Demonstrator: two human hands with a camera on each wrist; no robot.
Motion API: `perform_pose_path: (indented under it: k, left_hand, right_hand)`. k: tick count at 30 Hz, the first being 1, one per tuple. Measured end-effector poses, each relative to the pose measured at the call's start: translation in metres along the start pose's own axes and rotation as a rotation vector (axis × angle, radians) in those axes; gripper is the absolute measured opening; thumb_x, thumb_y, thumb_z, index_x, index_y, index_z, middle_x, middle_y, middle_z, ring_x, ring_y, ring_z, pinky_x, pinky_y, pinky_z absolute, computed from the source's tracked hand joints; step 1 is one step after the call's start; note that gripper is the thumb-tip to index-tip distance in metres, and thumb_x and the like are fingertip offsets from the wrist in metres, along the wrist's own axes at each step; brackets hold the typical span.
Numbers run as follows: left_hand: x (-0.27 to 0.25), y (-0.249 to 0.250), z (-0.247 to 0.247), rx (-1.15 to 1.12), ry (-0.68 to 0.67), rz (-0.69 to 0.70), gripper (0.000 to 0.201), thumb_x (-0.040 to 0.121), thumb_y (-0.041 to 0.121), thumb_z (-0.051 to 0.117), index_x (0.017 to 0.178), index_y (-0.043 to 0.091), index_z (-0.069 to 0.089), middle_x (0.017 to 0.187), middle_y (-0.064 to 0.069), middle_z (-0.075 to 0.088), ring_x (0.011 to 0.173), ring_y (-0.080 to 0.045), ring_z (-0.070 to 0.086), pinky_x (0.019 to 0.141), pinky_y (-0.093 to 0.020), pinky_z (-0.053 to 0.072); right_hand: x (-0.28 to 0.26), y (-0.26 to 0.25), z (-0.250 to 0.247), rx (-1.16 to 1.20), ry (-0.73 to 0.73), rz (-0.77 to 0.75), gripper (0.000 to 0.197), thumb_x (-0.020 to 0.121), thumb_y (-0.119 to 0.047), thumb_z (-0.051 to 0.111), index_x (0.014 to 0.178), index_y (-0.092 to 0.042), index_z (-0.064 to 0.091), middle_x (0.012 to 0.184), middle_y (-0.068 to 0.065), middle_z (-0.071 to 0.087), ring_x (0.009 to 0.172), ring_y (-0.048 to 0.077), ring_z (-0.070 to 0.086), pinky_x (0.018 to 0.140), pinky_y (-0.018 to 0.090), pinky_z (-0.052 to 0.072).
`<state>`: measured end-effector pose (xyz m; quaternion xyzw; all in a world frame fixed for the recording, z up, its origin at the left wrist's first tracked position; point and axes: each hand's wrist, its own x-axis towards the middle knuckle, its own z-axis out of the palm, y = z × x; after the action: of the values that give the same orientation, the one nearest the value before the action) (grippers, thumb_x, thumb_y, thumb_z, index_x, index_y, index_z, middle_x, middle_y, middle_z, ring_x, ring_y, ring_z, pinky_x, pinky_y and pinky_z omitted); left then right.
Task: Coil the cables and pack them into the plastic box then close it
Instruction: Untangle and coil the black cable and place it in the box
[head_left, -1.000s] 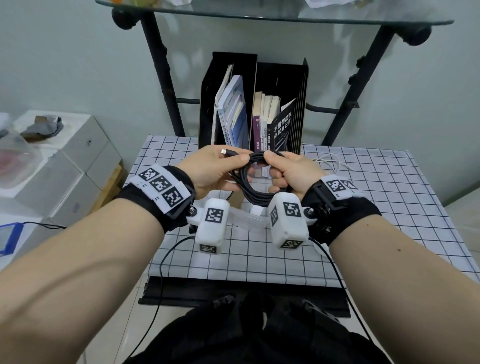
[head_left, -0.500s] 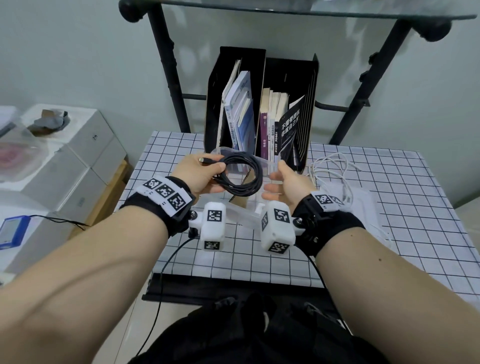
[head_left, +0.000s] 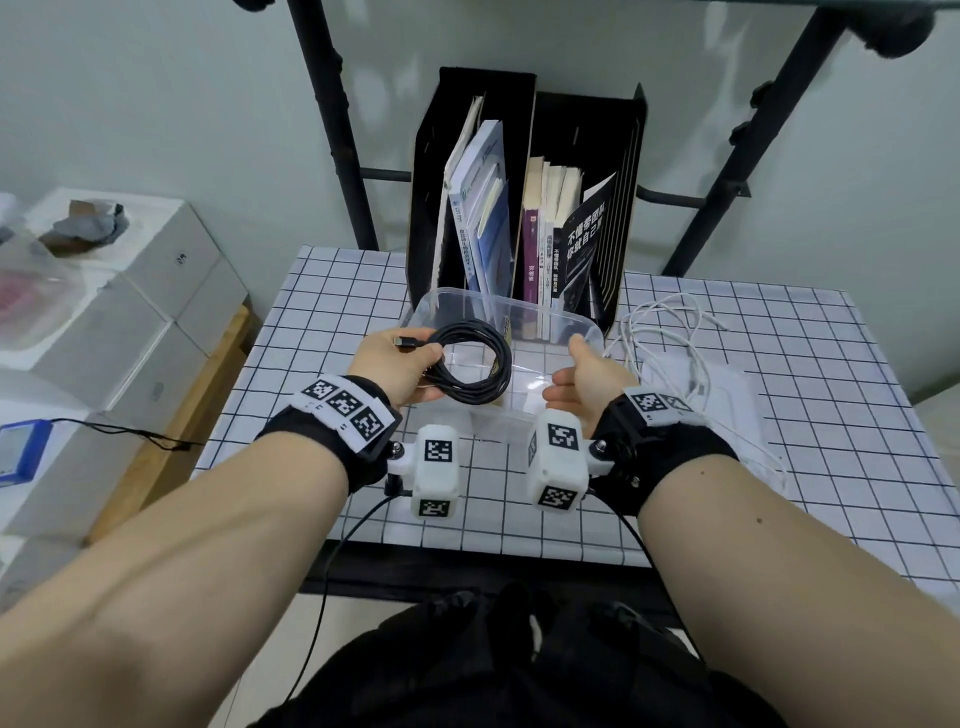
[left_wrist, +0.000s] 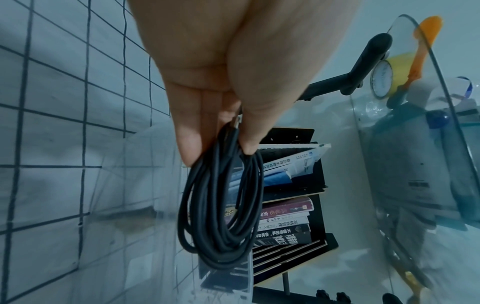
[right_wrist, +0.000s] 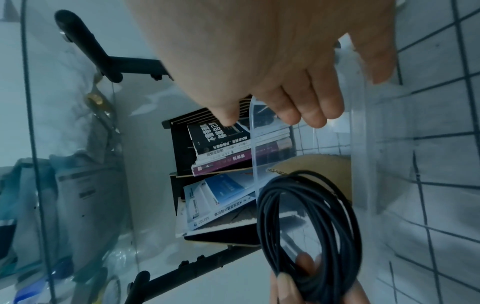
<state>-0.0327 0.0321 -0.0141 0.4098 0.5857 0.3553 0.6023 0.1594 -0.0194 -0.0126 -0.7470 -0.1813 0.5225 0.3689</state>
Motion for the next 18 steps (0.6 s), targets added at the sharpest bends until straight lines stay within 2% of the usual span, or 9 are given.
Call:
perform_pose_path:
  k: [4, 6, 8, 10, 12, 14, 16, 18]
  left_hand:
    - [-0.002, 0.0, 0.003, 0.005, 0.0, -0.003, 0.016, 0.089, 0.001, 0.058, 0.084, 0.016, 0.063, 0.084, -0.012, 0.065, 0.072, -0.023, 0.064, 0.057, -0.034, 0.06]
    - [-0.003, 0.001, 0.006, -0.004, -0.002, -0.005, 0.017, 0.089, 0.0, 0.058, 0.082, 0.016, 0.062, 0.082, -0.012, 0.064, 0.072, -0.023, 0.064, 0.055, -0.033, 0.06]
    - [-0.003, 0.001, 0.007, -0.014, 0.0, -0.009, 0.018, 0.09, 0.0, 0.058, 0.081, 0.016, 0.062, 0.08, -0.012, 0.064, 0.073, -0.024, 0.063, 0.054, -0.033, 0.059]
    - [-0.001, 0.001, 0.007, -0.023, 0.008, -0.012, 0.019, 0.09, 0.0, 0.057, 0.08, 0.016, 0.061, 0.079, -0.012, 0.062, 0.072, -0.024, 0.062, 0.053, -0.033, 0.059]
    - [0.0, 0.001, 0.006, -0.034, 0.014, -0.018, 0.02, 0.091, -0.001, 0.056, 0.081, 0.015, 0.06, 0.078, -0.012, 0.061, 0.071, -0.023, 0.061, 0.055, -0.034, 0.059]
    - [0.002, 0.001, 0.004, -0.039, 0.017, -0.025, 0.017, 0.091, -0.001, 0.056, 0.083, 0.014, 0.059, 0.08, -0.012, 0.062, 0.072, -0.024, 0.062, 0.056, -0.034, 0.059]
    - [0.003, 0.002, 0.003, -0.052, 0.02, -0.037, 0.014, 0.091, 0.0, 0.056, 0.086, 0.013, 0.059, 0.082, -0.013, 0.062, 0.071, -0.023, 0.063, 0.053, -0.034, 0.059]
    - [0.004, 0.002, 0.003, -0.073, 0.014, -0.055, 0.012, 0.091, 0.0, 0.056, 0.089, 0.012, 0.058, 0.083, -0.013, 0.062, 0.068, -0.022, 0.063, 0.049, -0.032, 0.058]
  right_hand:
    - [0.003, -0.002, -0.013, -0.074, 0.055, 0.001, 0.067, 0.095, -0.061, 0.032, 0.11, -0.003, 0.061, 0.093, 0.01, 0.07, 0.087, 0.025, 0.068, 0.095, 0.044, 0.051]
    - [0.004, -0.003, -0.018, -0.106, 0.078, -0.005, 0.067, 0.095, -0.061, 0.031, 0.112, -0.004, 0.061, 0.097, 0.011, 0.071, 0.09, 0.026, 0.069, 0.094, 0.045, 0.051]
    - [0.005, -0.004, -0.02, -0.131, 0.088, -0.009, 0.064, 0.096, -0.06, 0.031, 0.111, -0.005, 0.059, 0.095, 0.011, 0.07, 0.087, 0.025, 0.067, 0.094, 0.044, 0.05]
    - [0.005, -0.007, -0.019, -0.159, 0.091, -0.027, 0.061, 0.097, -0.056, 0.032, 0.111, -0.004, 0.059, 0.094, 0.011, 0.066, 0.086, 0.023, 0.063, 0.094, 0.04, 0.049]
    - [0.003, -0.011, -0.016, -0.285, 0.122, -0.101, 0.057, 0.098, -0.049, 0.038, 0.12, -0.001, 0.059, 0.103, 0.015, 0.063, 0.088, 0.02, 0.053, 0.092, 0.037, 0.047]
    - [-0.003, -0.017, -0.012, -0.427, 0.17, -0.248, 0.044, 0.097, -0.04, 0.046, 0.121, -0.006, 0.061, 0.113, 0.012, 0.064, 0.089, 0.018, 0.05, 0.085, 0.034, 0.046]
    - [-0.009, -0.022, -0.005, -0.437, 0.106, -0.312, 0.032, 0.093, -0.039, 0.051, 0.115, -0.019, 0.064, 0.107, 0.002, 0.066, 0.089, 0.019, 0.058, 0.079, 0.032, 0.048]
    - [-0.012, -0.026, 0.005, -0.349, -0.005, -0.269, 0.032, 0.089, -0.041, 0.057, 0.113, -0.021, 0.066, 0.096, 0.0, 0.068, 0.084, 0.02, 0.064, 0.079, 0.035, 0.054]
